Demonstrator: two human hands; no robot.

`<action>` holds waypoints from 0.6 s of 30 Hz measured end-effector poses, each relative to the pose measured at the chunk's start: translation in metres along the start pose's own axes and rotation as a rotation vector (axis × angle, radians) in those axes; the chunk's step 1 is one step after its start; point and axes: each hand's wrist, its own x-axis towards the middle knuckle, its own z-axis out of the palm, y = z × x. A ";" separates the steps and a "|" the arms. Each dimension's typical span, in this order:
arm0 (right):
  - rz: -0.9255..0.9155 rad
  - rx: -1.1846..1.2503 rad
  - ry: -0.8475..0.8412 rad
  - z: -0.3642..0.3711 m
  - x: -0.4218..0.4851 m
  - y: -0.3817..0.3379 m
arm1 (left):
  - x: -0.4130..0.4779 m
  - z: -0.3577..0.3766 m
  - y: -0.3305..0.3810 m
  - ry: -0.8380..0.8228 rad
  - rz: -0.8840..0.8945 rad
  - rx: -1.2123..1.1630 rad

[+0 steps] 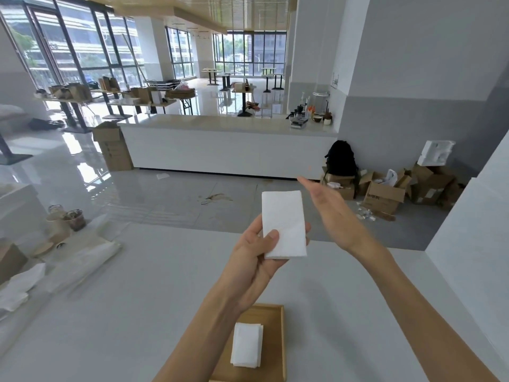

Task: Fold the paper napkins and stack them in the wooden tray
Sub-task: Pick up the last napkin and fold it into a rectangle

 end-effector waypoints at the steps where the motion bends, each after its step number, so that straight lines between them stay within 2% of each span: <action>1: 0.078 0.161 -0.044 0.003 -0.002 0.000 | -0.001 -0.003 0.001 0.020 0.006 -0.015; 3: 0.179 0.367 -0.150 0.012 -0.008 -0.002 | -0.004 -0.009 0.003 0.075 0.006 0.006; 4: 0.183 0.421 -0.151 0.019 -0.011 -0.003 | -0.005 -0.012 0.002 0.103 -0.002 0.040; 8: 0.075 0.449 0.081 0.049 -0.015 -0.008 | -0.008 -0.024 0.003 0.248 -0.028 0.249; 12: -0.028 0.333 0.207 0.061 -0.009 -0.012 | -0.007 -0.027 0.007 0.406 0.076 0.627; 16: -0.091 0.219 0.229 0.070 -0.005 -0.020 | -0.001 -0.027 0.019 0.353 0.223 0.746; 18: -0.086 0.240 0.255 0.072 -0.005 -0.026 | 0.005 -0.026 0.026 0.301 0.301 0.781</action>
